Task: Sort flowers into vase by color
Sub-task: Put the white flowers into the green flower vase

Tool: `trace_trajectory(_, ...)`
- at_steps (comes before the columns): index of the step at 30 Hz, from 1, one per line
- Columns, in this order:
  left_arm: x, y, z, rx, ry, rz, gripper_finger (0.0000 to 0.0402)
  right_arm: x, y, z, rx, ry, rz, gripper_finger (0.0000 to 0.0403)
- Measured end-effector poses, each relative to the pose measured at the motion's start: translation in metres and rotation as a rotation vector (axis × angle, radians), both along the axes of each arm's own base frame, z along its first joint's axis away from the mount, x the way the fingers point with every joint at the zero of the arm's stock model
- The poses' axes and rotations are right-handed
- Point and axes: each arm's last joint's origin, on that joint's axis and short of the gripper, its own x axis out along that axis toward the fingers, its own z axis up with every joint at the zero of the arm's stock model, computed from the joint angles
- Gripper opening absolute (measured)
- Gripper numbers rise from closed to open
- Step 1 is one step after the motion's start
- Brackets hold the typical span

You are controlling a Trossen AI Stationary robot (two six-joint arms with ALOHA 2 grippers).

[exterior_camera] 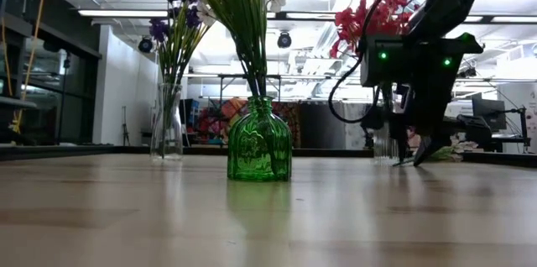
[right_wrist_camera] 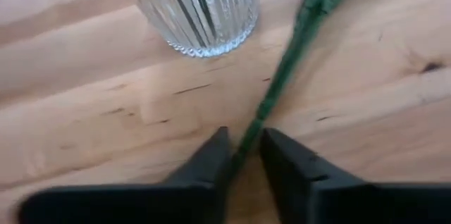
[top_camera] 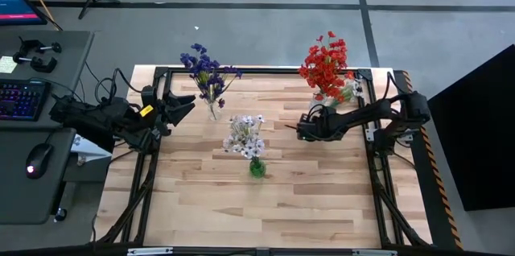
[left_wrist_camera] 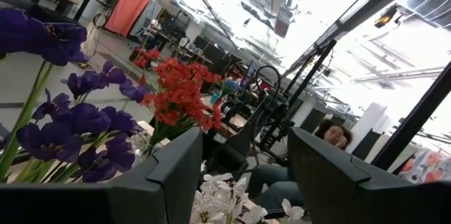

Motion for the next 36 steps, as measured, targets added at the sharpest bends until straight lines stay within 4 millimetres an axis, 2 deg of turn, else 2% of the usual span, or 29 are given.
trace_trajectory(2,0.0,0.0,0.0,0.0,0.0,0.0,0.0197,-0.001,0.002,-0.001,0.001,0.032,0.033,0.0044)
trace_trajectory(4,0.0,0.0,0.0,0.0,0.0,0.0,0.0197,-0.002,0.007,-0.001,0.003,0.047,0.057,0.0013)
trace_trajectory(9,0.0,0.0,0.0,0.0,0.0,0.0,0.0197,-0.004,0.029,-0.001,0.01,0.071,0.131,0.0006)
trace_trajectory(17,0.0,0.0,0.0,-0.031,-0.01,-0.005,0.0197,-0.011,0.087,0.005,0.032,-0.013,0.132,0.0002)
trace_trajectory(21,0.0,0.0,0.0,-0.032,-0.011,-0.005,0.0197,-0.012,0.114,0.013,0.09,0.005,0.216,0.0001)
trace_trajectory(28,0.0,0.0,0.0,-0.034,-0.012,-0.006,0.0197,-0.016,0.169,0.029,0.3,0.087,0.524,0.0)
trace_trajectory(33,0.0,0.0,0.0,-0.034,-0.011,-0.006,0.0197,-0.019,0.214,0.041,0.486,0.001,0.682,0.0)
trace_trajectory(36,0.0,0.0,0.0,-0.034,-0.011,-0.006,0.0197,-0.021,0.234,0.044,0.571,-0.059,0.811,0.0)
